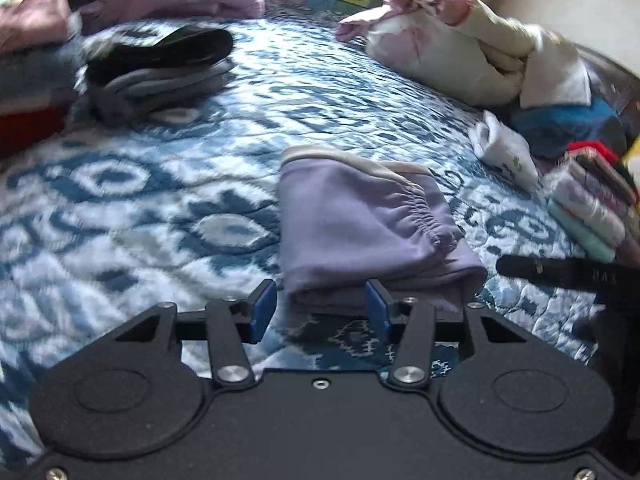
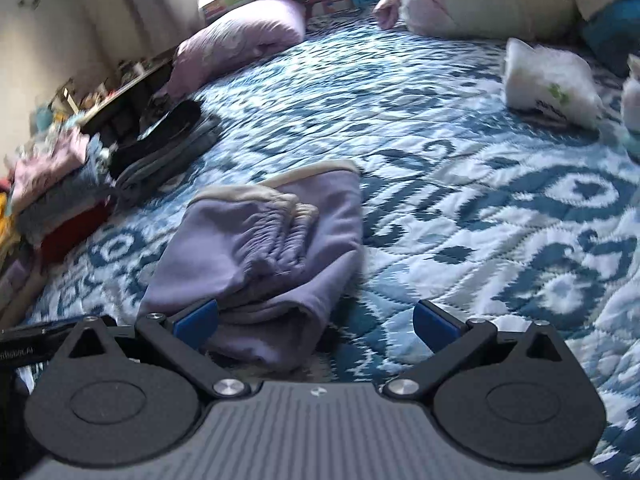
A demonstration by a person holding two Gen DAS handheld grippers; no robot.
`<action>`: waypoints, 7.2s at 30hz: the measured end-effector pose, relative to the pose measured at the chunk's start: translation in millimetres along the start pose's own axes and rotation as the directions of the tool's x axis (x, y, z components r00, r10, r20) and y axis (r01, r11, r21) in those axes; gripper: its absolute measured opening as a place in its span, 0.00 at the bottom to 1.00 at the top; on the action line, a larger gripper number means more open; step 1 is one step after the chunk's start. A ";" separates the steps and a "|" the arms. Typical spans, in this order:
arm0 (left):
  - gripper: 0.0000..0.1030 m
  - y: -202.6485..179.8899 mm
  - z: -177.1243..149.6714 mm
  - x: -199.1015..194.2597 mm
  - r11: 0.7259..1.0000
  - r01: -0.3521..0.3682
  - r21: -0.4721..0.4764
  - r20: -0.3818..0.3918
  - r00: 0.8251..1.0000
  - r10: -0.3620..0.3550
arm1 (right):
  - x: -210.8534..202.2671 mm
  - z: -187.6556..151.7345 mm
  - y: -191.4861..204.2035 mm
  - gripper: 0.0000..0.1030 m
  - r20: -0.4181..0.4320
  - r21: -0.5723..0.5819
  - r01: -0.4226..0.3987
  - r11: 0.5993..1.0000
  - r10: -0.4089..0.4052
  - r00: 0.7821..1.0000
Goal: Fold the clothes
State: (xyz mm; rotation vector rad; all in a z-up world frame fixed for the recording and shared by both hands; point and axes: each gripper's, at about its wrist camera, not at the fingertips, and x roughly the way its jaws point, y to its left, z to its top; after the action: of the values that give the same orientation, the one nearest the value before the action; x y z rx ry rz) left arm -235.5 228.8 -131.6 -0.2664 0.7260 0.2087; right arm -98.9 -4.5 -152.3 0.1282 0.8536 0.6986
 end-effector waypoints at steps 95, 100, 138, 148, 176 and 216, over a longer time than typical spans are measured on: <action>0.18 27.8 -12.4 2.3 0.957 -0.007 0.291 0.061 0.998 -0.011 | 31.0 -28.3 -38.0 1.00 0.095 0.076 -0.093 0.993 0.086 0.992; 0.18 77.5 10.5 -17.7 0.998 0.046 0.050 0.120 0.991 -0.052 | 35.2 -28.8 -35.4 1.00 0.091 0.058 -0.076 0.995 0.071 0.993; 0.49 207.1 -15.8 14.3 0.786 0.083 -0.613 0.124 0.992 -0.009 | 76.6 -8.3 152.0 0.99 0.121 -0.567 0.201 0.799 -0.160 0.980; 0.34 194.8 -7.7 26.0 0.817 0.097 -0.568 0.109 0.993 -0.042 | 125.7 -31.6 193.9 0.81 0.157 -0.657 0.320 0.682 -0.292 0.943; 0.28 196.4 -11.8 26.8 0.813 0.064 -0.579 0.107 0.994 -0.002 | -24.1 74.7 -73.2 0.27 0.193 0.215 0.280 0.936 -0.322 0.927; 0.15 200.7 87.5 -8.9 0.882 0.161 -0.444 0.264 0.964 -0.043 | -28.6 92.2 -122.9 0.21 0.320 0.235 0.127 0.964 -0.200 0.926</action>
State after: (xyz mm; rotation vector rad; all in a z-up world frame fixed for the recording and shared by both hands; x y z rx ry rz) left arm -243.3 444.9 -96.3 -0.7223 0.4019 0.3082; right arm 18.6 -101.7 -118.3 0.3544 0.5928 0.4086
